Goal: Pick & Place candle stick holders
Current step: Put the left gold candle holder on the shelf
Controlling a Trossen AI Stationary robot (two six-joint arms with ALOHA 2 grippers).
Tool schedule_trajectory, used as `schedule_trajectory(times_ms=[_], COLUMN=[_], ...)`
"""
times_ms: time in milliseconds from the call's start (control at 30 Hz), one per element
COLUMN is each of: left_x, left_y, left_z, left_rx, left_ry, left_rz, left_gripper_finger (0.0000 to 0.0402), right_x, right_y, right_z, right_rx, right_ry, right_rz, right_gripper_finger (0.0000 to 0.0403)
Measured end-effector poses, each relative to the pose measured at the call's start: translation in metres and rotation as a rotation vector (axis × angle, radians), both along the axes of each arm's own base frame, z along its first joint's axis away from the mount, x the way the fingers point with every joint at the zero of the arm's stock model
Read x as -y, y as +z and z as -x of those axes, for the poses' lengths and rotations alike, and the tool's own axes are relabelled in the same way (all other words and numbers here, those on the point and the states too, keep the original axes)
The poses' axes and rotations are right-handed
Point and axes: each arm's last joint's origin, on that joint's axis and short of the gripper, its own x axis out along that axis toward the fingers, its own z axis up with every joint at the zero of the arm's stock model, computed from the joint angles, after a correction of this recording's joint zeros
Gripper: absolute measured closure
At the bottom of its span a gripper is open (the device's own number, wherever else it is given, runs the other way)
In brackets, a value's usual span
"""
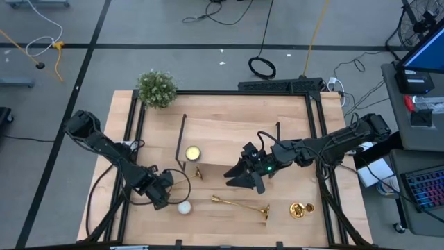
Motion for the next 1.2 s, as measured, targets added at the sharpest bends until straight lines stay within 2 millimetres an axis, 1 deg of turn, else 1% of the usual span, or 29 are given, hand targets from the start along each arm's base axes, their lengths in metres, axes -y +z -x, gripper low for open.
schedule_trajectory(times_ms=[100, 200, 400, 533, 933, 1100, 1200], left_x=[0.0, 0.003, 0.009, 0.013, 0.033, 0.043, 0.048], left_y=[0.0, 0.0, 0.001, 0.008, 0.06, 0.086, 0.105], left_z=[0.0, 0.0, 0.0, -0.004, -0.028, -0.038, -0.045], left_rx=[-0.001, -0.001, 0.027, 0.052, 0.189, 0.237, 0.266], left_ry=[0.008, -0.004, -0.002, -0.007, -0.078, -0.154, -0.215], left_rz=[0.005, 0.029, 0.062, 0.074, 0.111, 0.2, 0.288], left_gripper_finger=[0.0376, 0.0387, 0.0387, 0.0387, 0.0387, 0.0387, 0.0387], right_x=[0.0, 0.0, 0.0, 0.0, 0.0, 0.0, 0.0], right_y=[0.0, 0.0, 0.0, 0.0, 0.0, 0.0, 0.0], right_z=[0.0, 0.0, 0.0, 0.0, 0.0, 0.0, 0.0], right_rx=[0.001, 0.001, -0.001, -0.001, 0.001, 0.001, 0.0], right_ry=[0.001, 0.001, 0.003, 0.003, 0.004, 0.004, 0.011], right_rz=[0.003, 0.003, 0.004, 0.004, 0.011, 0.011, 0.009], right_gripper_finger=[0.0184, 0.0184, 0.0184, 0.0184, 0.0184, 0.0184, 0.0184])
